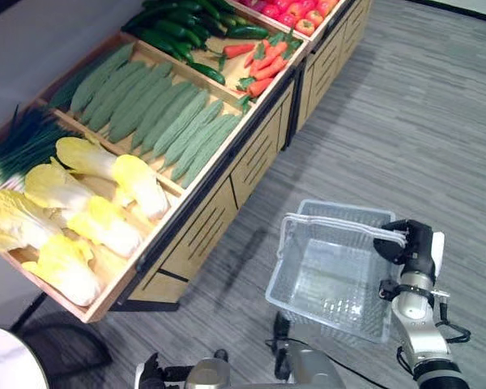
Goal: Get the vegetables into the basket
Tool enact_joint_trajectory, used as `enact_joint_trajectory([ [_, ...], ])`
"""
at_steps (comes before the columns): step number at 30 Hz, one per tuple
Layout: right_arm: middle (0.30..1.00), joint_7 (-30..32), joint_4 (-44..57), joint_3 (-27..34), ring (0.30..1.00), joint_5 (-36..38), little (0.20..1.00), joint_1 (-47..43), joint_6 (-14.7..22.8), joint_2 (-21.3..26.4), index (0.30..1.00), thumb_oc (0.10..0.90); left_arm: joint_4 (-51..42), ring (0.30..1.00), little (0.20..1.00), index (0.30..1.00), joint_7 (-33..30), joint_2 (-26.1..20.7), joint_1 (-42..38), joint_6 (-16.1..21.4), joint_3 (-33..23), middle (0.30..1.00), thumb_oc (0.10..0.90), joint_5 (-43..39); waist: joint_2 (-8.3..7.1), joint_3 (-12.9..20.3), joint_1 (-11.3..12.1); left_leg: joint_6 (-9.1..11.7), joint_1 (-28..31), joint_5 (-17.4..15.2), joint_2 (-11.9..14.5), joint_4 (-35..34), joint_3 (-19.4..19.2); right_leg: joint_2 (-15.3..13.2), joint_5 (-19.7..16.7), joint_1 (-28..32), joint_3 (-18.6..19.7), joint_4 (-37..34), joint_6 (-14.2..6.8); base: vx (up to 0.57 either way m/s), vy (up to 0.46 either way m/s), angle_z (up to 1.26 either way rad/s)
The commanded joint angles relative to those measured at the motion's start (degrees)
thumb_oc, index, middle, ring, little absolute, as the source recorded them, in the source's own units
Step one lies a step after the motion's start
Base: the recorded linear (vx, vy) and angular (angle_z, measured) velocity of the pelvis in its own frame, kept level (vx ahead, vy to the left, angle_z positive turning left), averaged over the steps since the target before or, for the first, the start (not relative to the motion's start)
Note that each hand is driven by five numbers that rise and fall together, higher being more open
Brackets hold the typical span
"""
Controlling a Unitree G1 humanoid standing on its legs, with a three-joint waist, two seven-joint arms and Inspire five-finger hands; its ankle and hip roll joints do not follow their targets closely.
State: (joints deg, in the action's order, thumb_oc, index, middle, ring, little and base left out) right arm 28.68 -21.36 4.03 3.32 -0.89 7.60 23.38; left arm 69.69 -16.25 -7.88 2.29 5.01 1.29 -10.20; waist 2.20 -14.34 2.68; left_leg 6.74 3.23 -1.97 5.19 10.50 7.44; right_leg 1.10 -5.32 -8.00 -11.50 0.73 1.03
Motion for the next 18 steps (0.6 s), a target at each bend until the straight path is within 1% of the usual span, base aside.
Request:
enact_joint_trajectory([
  [1,0.3,2.0,11.3,3.9,0.3,1.8,0.3,0.8,6.9,4.3,0.3,0.4,-1.3,1.0,1.0,1.0,-1.0,-3.2,-0.2,0.3,1.9,1.0,0.9,-0.4,-1.44,0.5,-1.6,2.0,-2.9,4.8,2.5,-5.0,0.3,-8.1,4.1,2.3,-0.2,0.7,-8.4,0.0,-0.169,0.06],
  [2,0.3,2.9,11.8,4.8,0.3,2.0,0.3,1.5,7.1,4.4,0.3,0.4,-1.4,1.0,1.0,1.0,-1.2,-2.9,-0.9,0.0,2.2,1.0,0.9,-0.2,-1.63,0.0,-2.7,1.5,-5.5,5.4,3.2,-1.6,-7.7,-9.2,5.0,4.0,-2.9,0.2,-7.8,-0.06,-0.146,0.36],
  [3,0.3,3.9,12.1,5.1,0.3,1.9,0.3,2.0,6.9,4.3,0.3,0.4,-2.3,1.0,1.0,1.0,-1.4,-3.0,-1.4,-0.1,2.6,1.0,0.9,0.1,-1.89,-0.6,-3.3,0.9,-7.2,4.7,3.9,0.0,-14.3,-9.8,5.3,5.4,-4.8,-0.4,-7.7,-0.11,-0.183,1.18],
  [4,0.3,5.0,12.3,5.5,0.3,1.9,0.3,2.3,6.7,4.0,0.3,0.4,-2.5,1.0,1.0,1.0,-1.9,-3.1,-2.3,-0.2,2.9,1.0,0.9,0.6,-1.75,-0.9,-4.1,0.4,-8.5,4.4,4.5,0.1,-20.8,-10.1,5.2,6.4,-7.3,-1.3,-7.8,-0.1,-0.139,1.58],
  [5,0.3,5.6,12.8,6.1,0.3,1.7,0.3,3.1,6.7,3.5,0.3,0.4,-2.3,1.0,1.0,1.0,-2.1,-3.2,-3.0,-0.6,3.3,1.0,0.9,1.6,-1.41,-1.1,-4.7,0.1,-9.5,4.8,4.5,-1.1,-25.8,-10.2,5.2,7.2,-9.4,-1.6,-7.9,-0.07,-0.066,1.61],
  [6,0.3,5.6,13.0,6.3,0.3,1.7,0.3,3.3,6.5,3.3,0.3,0.4,-2.2,1.0,1.0,1.0,-2.0,-3.2,-3.2,-0.8,3.6,1.0,0.9,2.0,-1.09,-0.9,-4.8,-0.1,-9.4,5.2,4.0,-3.0,-26.6,-10.1,5.3,7.3,-10.3,-1.6,-8.0,0.08,0.013,1.11],
  [7,0.3,5.7,12.8,6.2,0.3,1.7,0.3,3.4,6.6,3.3,0.3,0.4,-1.7,1.0,1.0,1.0,-2.1,-3.2,-3.3,-0.8,3.6,1.0,0.9,2.3,-0.85,-0.7,-4.6,0.4,-8.8,4.6,3.3,-4.7,-25.7,-9.9,6.2,7.7,-10.2,-1.3,-8.6,0.12,0.061,0.76],
  [9,0.3,5.4,12.8,6.2,0.3,1.8,0.3,3.8,6.6,2.7,0.3,0.4,-1.6,1.0,1.0,1.0,-1.9,-3.5,-2.9,-1.0,3.6,1.0,0.9,2.8,-1.0,-0.6,-5.0,0.3,-7.2,4.9,3.2,-6.5,-26.3,-10.0,6.5,8.1,-10.7,-0.6,-8.6,0.12,0.1,0.14],
  [10,0.3,5.2,12.8,5.8,0.3,1.8,0.3,3.8,6.4,2.6,0.3,0.4,-1.4,1.0,1.0,1.0,-1.9,-3.5,-2.8,-1.0,3.6,1.0,0.9,2.9,-1.17,-0.4,-4.8,-0.2,-6.5,4.5,2.5,-7.5,-25.5,-10.1,6.5,8.2,-10.7,-0.4,-8.8,0.04,0.177,-0.09],
  [11,0.3,5.1,12.7,5.8,0.3,1.5,0.3,3.7,6.2,2.3,0.3,0.4,-1.3,1.0,1.0,1.0,-2.1,-3.7,-2.7,-1.2,3.4,1.0,0.9,3.2,-1.64,-0.6,-4.7,-1.2,-6.7,5.1,2.0,-8.1,-25.6,-10.7,5.6,8.0,-11.2,0.1,-8.5,0.1,0.172,-0.01],
  [12,0.3,5.1,12.5,5.8,0.3,1.3,0.3,3.8,6.0,2.1,0.3,0.4,-1.3,1.0,1.0,1.0,-1.9,-3.9,-2.8,-1.3,3.3,1.0,0.9,3.3,-1.91,-0.4,-4.7,-0.9,-6.1,4.0,2.0,-8.3,-25.3,-10.8,6.5,8.6,-10.6,0.3,-9.1,0.06,0.112,0.2],
  [13,0.3,5.1,12.5,5.8,0.3,1.3,0.3,3.7,6.0,2.1,0.3,0.4,-1.3,1.0,1.0,1.0,-1.9,-3.9,-2.8,-1.3,3.3,1.0,0.9,3.3,-1.96,-0.4,-4.7,-0.9,-6.1,4.0,1.9,-8.3,-25.3,-10.9,6.5,8.6,-10.6,0.3,-9.1,0.04,0.134,-0.02],
  [14,0.3,5.0,12.5,5.6,0.3,1.0,0.3,3.5,5.8,1.8,0.3,0.4,-1.1,1.0,1.0,1.0,-2.0,-4.1,-3.0,-1.1,3.1,1.0,0.9,3.1,-2.5,-0.5,-4.4,-1.9,-6.4,4.7,1.5,-9.0,-25.7,-11.4,5.2,8.1,-11.2,0.3,-9.1,-0.03,0.147,0.08],
  [18,0.3,4.6,11.3,4.5,0.3,0.9,0.3,2.5,5.6,1.0,0.3,0.4,-1.3,1.0,1.0,1.0,-2.1,-5.0,-2.8,-1.0,2.6,1.0,0.9,3.0,-3.66,0.1,-3.4,-2.6,-5.9,4.3,0.6,-10.6,-25.5,-12.1,4.6,8.0,-10.7,0.3,-10.0,0.04,0.144,0.02],
])
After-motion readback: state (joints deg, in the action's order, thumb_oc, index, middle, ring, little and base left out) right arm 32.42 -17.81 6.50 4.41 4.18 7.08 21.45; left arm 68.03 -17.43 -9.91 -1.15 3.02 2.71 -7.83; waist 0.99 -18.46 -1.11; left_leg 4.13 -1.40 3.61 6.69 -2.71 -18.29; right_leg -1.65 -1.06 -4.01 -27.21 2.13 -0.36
